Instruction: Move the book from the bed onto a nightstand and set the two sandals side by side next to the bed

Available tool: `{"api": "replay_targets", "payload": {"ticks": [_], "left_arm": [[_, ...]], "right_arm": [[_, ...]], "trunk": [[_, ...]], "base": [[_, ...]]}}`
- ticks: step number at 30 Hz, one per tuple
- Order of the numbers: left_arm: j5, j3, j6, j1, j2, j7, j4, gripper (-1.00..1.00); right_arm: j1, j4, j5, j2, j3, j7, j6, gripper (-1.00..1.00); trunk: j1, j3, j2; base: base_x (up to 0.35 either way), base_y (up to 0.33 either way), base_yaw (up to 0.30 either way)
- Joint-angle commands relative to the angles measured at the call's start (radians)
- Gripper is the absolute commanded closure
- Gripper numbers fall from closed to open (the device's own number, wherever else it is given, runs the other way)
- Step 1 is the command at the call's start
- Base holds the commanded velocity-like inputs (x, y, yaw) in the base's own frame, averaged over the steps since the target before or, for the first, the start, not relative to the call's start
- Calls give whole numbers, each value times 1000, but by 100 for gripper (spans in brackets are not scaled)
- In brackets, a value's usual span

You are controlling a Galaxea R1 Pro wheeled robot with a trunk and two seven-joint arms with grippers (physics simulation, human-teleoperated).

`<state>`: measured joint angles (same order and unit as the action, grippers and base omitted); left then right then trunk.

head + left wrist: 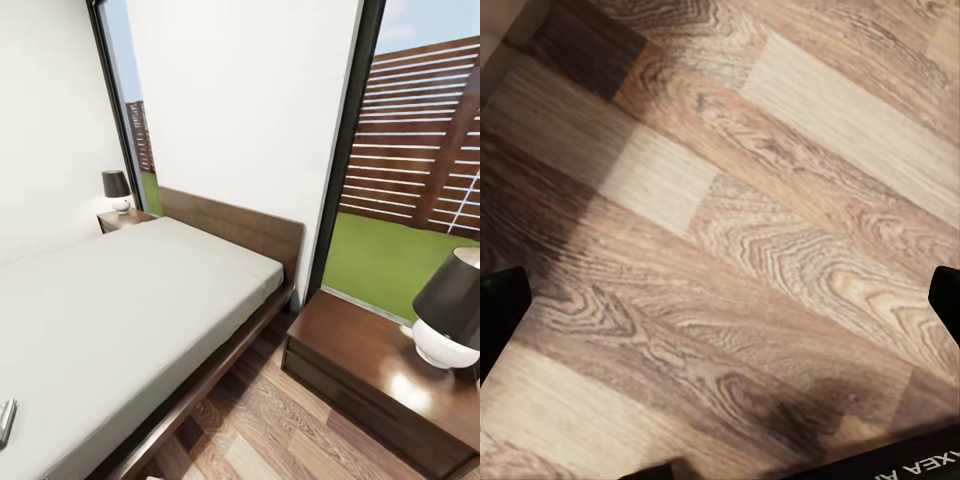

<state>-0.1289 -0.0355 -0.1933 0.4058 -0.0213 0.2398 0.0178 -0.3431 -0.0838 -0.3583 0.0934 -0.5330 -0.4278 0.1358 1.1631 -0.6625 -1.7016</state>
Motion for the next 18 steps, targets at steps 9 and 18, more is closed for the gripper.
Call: {"api": "replay_targets", "payload": {"ticks": [9,18], "left_arm": [[-10,-4,-5,1,0,1,-1,-100],[-11,-4,-5,1,0,1,-1,-100]], "right_arm": [[0,1,-10,0,-8,-3,4,-100],[0,1,-10,0,-8,-3,4,-100]], "trunk": [[0,-1,0],[0,-1,0]], "base": [[1,-1,258],[21,0,289]]}}
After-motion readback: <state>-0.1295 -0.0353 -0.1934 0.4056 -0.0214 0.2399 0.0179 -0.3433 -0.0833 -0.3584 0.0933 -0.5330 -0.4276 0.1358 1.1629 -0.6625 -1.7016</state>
